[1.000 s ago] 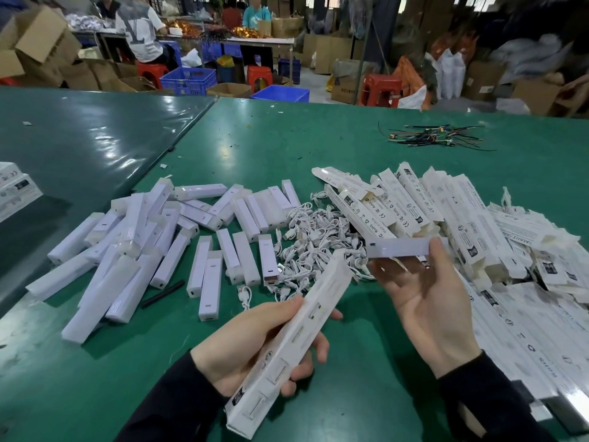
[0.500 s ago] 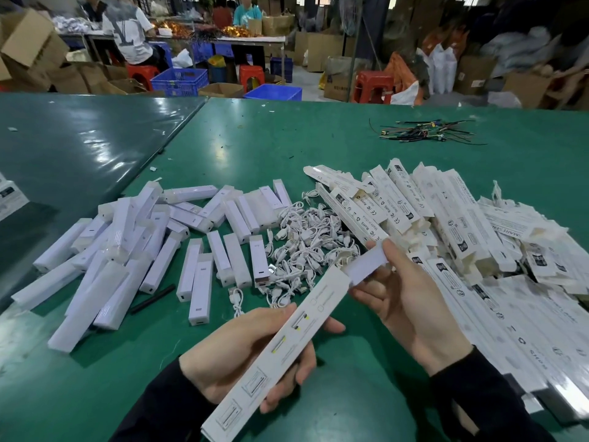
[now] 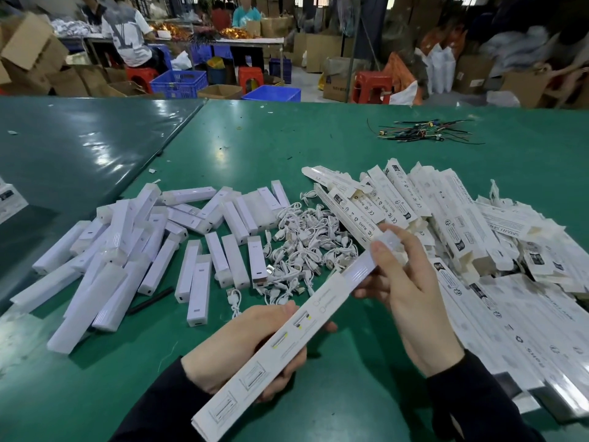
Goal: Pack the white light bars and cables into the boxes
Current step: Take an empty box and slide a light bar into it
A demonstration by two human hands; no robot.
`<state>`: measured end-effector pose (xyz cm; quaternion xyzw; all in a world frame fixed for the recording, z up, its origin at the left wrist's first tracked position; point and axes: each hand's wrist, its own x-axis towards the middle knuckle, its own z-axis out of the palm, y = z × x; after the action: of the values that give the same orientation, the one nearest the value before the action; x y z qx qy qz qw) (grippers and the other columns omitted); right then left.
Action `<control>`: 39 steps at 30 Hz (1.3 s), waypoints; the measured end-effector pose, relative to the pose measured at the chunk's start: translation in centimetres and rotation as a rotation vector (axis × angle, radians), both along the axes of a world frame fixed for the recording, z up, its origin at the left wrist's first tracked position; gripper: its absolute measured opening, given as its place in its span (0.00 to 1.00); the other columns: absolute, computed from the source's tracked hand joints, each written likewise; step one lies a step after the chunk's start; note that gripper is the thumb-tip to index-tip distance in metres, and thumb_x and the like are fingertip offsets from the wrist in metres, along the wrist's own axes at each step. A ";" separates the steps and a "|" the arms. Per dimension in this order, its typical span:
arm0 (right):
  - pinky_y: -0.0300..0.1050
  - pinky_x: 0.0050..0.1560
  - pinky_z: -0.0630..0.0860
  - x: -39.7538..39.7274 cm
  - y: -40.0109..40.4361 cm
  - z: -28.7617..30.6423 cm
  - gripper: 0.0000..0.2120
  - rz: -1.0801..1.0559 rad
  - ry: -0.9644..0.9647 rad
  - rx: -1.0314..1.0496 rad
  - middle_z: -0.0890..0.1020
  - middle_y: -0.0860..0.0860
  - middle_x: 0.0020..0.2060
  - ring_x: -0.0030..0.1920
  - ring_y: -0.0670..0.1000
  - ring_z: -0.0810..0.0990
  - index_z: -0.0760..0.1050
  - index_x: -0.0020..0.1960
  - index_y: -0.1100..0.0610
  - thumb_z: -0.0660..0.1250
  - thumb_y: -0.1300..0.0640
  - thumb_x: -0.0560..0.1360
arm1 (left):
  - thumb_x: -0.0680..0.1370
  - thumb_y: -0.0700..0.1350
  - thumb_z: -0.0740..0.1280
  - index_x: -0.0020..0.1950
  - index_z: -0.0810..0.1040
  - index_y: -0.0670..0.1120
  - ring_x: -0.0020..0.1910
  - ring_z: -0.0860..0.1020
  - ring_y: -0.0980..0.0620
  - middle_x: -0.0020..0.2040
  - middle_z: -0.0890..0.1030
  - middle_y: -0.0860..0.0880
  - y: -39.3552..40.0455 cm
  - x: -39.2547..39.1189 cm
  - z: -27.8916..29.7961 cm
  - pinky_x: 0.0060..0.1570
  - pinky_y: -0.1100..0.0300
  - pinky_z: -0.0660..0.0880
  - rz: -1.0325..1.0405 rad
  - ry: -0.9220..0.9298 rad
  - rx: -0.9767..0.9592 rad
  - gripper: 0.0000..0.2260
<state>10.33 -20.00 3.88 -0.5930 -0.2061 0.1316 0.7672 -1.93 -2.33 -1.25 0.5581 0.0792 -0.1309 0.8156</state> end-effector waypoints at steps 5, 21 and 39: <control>0.41 0.43 0.80 -1.1 0.8 -0.6 0.10 0.065 -0.084 -0.086 0.86 0.50 0.45 0.44 0.46 0.83 0.79 0.48 0.47 0.70 0.45 0.69 | 0.84 0.55 0.57 0.56 0.76 0.40 0.33 0.81 0.57 0.39 0.82 0.51 -0.7 -0.2 1.6 0.32 0.68 0.76 0.039 -0.094 -0.003 0.19; 0.42 0.51 0.71 -0.8 1.7 -3.2 0.04 -0.091 -0.497 -0.647 0.80 0.42 0.45 0.47 0.42 0.77 0.78 0.46 0.49 0.70 0.50 0.75 | 0.70 0.61 0.67 0.56 0.77 0.40 0.25 0.71 0.52 0.33 0.74 0.47 -0.9 -0.1 3.5 0.22 0.62 0.69 0.592 -0.072 0.001 0.27; 0.37 0.34 0.71 -1.8 2.0 -1.8 0.05 0.150 -0.100 -0.232 0.81 0.52 0.31 0.33 0.47 0.74 0.80 0.35 0.53 0.69 0.54 0.69 | 0.70 0.27 0.72 0.57 0.75 0.41 0.34 0.82 0.51 0.50 0.85 0.49 -1.9 -0.5 4.3 0.25 0.63 0.74 0.686 -0.174 0.262 0.19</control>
<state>8.51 -17.95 2.07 -0.6663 -0.2713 0.1817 0.6704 -2.41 -4.18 3.02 0.6077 0.2082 0.2092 0.7372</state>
